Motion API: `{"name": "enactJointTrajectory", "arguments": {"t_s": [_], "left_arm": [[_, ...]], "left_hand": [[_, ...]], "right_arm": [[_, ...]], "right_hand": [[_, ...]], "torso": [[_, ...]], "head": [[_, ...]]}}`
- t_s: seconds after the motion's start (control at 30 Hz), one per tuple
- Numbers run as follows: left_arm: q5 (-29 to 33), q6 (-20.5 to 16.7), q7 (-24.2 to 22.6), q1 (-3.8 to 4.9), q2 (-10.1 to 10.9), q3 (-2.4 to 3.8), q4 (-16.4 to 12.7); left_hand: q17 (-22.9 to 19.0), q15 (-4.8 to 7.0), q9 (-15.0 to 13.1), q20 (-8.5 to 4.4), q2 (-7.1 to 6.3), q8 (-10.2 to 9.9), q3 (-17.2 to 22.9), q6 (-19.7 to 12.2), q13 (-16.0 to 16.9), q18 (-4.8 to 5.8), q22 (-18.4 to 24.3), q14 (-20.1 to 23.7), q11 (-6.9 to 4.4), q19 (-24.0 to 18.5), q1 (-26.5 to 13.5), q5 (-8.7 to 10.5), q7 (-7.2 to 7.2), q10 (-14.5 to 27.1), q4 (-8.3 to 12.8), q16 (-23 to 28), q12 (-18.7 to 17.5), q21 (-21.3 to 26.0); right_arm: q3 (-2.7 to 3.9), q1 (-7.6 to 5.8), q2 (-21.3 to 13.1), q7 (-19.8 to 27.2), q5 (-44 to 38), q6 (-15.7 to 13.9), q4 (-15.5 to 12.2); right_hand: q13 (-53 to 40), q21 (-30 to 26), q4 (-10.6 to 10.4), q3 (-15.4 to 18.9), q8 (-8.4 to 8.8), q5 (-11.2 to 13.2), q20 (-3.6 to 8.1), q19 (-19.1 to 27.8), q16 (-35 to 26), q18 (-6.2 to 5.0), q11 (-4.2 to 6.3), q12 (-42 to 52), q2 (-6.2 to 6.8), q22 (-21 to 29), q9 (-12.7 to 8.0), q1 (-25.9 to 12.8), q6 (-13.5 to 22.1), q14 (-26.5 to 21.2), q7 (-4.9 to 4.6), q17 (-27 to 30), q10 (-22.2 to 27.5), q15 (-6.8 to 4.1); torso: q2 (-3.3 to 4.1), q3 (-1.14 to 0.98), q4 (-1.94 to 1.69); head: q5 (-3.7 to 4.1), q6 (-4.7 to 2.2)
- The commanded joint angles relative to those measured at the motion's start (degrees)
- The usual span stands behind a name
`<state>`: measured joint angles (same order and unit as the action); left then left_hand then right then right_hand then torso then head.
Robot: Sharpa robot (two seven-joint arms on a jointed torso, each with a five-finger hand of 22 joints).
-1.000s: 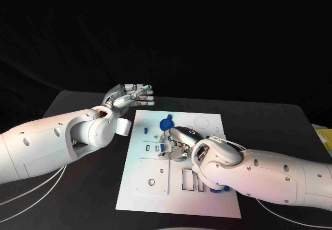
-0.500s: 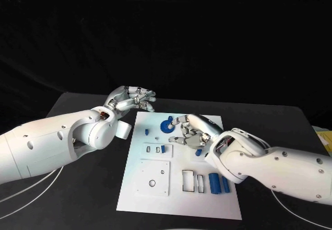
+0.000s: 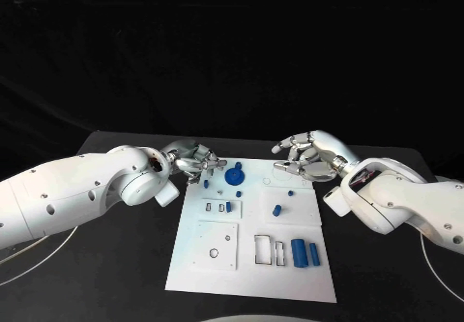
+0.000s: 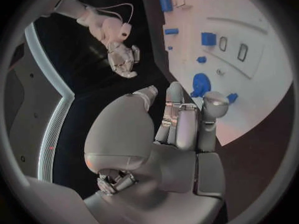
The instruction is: Assemble the parts on the task board
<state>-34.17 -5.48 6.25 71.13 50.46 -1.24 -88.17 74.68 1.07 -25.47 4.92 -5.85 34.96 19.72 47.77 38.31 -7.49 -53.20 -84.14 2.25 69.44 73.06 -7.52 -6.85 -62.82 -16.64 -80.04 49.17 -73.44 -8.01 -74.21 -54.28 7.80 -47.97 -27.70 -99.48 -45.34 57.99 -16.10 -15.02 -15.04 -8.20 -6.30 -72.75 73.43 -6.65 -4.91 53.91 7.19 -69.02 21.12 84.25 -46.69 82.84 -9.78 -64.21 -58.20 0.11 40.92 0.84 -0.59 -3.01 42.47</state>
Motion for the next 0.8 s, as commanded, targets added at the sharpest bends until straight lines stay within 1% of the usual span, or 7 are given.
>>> {"name": "enactJointTrajectory", "arguments": {"t_s": [0.03, 0.1, 0.2, 0.27, 0.3, 0.4, 0.8], "left_arm": [[-14.3, 6.7, 13.9, 0.61, -0.6, 0.05, -0.6], [-16.7, 7.6, 16.3, 0.99, -1.0, 0.04, -0.7], [-19.5, 8.9, 18.6, 1.67, -2.1, 0.00, -0.5], [-20.8, 9.5, 19.5, 2.02, -2.9, -0.16, -0.3], [-21.4, 9.8, 19.9, 2.22, -3.3, -0.36, -0.1], [-22.8, 10.7, 20.7, 2.76, -4.5, -0.84, 0.4], [-25.6, 13.7, 22.4, 4.48, -8.5, -2.81, 2.4]], "left_hand": [[1.6, 0.93, -1.8, -0.66, -0.17, 3.9, 0.4, -0.4, 8.9, 0.91, -1.7, -1.5, -0.72, 0.4, -0.8, -0.06, 1.05, -3.4, -0.1, -0.8, 9.3, -1.2], [2.7, 1.27, -2.9, -0.92, -0.07, 6.1, 0.4, -0.5, 13.6, 1.25, -3.8, -2.1, -1.12, 1.4, -2.6, -0.04, 1.47, -5.4, -0.3, -1.6, 13.8, -2.4], [4.8, 1.48, -3.5, -1.17, -0.03, 7.4, 0.0, -0.8, 16.7, 1.86, -7.3, -2.9, -1.30, 3.4, -4.9, 0.05, 1.71, -7.1, -0.2, -3.0, 16.7, -4.2], [5.1, 1.46, -3.6, -1.22, -0.14, 7.8, -0.7, -1.0, 17.3, 1.97, -8.0, -3.0, -1.26, 3.8, -6.9, 0.06, 1.68, -7.3, -0.3, -3.3, 17.4, -4.6], [5.2, 1.47, -3.7, -1.23, -0.13, 8.0, -1.1, -1.2, 17.4, 2.00, -8.2, -3.0, -1.26, 3.8, -7.9, 0.10, 1.66, -7.2, -0.3, -3.3, 17.5, -4.7], [5.8, 1.46, -3.8, -1.25, -0.17, 8.3, -2.1, -1.5, 18.0, 2.20, -9.4, -3.2, -1.24, 4.5, -9.7, 0.16, 1.64, -7.5, -0.3, -3.8, 18.1, -5.3], [6.2, 1.50, -4.0, -1.27, 0.09, 8.9, -3.5, -1.8, 18.0, 2.38, -10.5, -3.3, -1.29, 5.0, -11.9, 0.02, 1.73, -7.1, -0.3, -4.1, 18.3, -5.8]], "right_arm": [[-0.05, -0.25, -1.0, 1.4, 7.4, 2.6, 0.1], [-0.08, -0.37, -1.5, 1.0, 7.7, 2.4, 0.2], [-0.11, -0.48, -2.0, 0.4, 7.2, 1.9, 0.3], [-0.13, -0.52, -2.2, -0.2, 6.6, 1.3, 0.5], [-0.14, -0.54, -2.3, -0.5, 6.3, 0.9, 0.6], [-0.17, -0.58, -2.3, -1.3, 5.9, 0.1, 1.1], [-0.33, -0.62, -1.8, -4.0, 4.1, -1.8, 2.1]], "right_hand": [[2.4, -2.6, 0.0, -0.5, 0.41, -0.4, 0.11, 0.7, -1.9, -0.78, 0.32, -2.1, 0.82, 1.7, -0.1, 0.0, -0.4, -0.6, 0.04, 1.9, 1.1, 0.01], [2.4, -2.6, 0.0, -0.5, 0.41, -0.4, 0.11, 0.7, -1.9, -0.78, 0.32, -2.1, 0.82, 1.7, -0.1, 0.0, -0.4, -0.6, 0.04, 1.9, 1.1, 0.01], [2.7, -1.0, -0.1, -0.5, 0.39, -0.4, 0.16, -0.5, -0.4, -0.38, 0.34, -2.1, 1.17, 0.7, -0.1, -0.3, -0.5, 0.4, 0.08, -0.5, 0.6, -0.02], [1.0, -0.1, -0.2, -0.2, 0.09, -0.7, 0.21, -1.3, 0.6, -0.16, 0.43, -0.5, 1.66, 0.1, 0.0, -0.9, -1.0, 1.1, 0.22, -2.0, -1.0, -0.08], [-2.4, 2.7, -0.1, 0.0, -0.23, -0.9, 0.31, -2.9, 3.1, 0.40, 0.55, 2.8, 1.94, -1.7, 0.1, -1.4, -1.5, 2.3, 0.38, -5.4, -3.7, -0.18], [-7.6, 5.8, -0.2, 0.4, -0.50, -0.9, 0.42, -4.8, 5.7, 1.03, 0.64, 7.7, 2.00, -3.9, 0.1, -2.4, -1.8, 3.4, 0.51, -9.0, -7.0, -0.24], [-8.7, 5.9, 0.0, 0.4, -0.36, -0.8, 0.44, -4.9, 5.8, 1.05, 0.59, 8.8, 1.61, -4.1, 0.0, -2.6, -1.3, 3.3, 0.44, -9.1, -7.2, -0.22]], "torso": [[-0.48, -0.34, -0.05], [-0.59, -0.46, -0.03], [-0.73, -0.57, -0.08], [-0.78, -0.62, -0.14], [-0.80, -0.64, -0.13], [-0.82, -0.66, -0.07], [-0.71, -0.59, -0.09]], "head": [[-0.19, 0.37], [-0.26, 0.54], [-0.14, 0.80], [-0.04, 0.94], [-0.08, 0.98], [-0.29, 1.09], [-0.27, 1.45]]}}
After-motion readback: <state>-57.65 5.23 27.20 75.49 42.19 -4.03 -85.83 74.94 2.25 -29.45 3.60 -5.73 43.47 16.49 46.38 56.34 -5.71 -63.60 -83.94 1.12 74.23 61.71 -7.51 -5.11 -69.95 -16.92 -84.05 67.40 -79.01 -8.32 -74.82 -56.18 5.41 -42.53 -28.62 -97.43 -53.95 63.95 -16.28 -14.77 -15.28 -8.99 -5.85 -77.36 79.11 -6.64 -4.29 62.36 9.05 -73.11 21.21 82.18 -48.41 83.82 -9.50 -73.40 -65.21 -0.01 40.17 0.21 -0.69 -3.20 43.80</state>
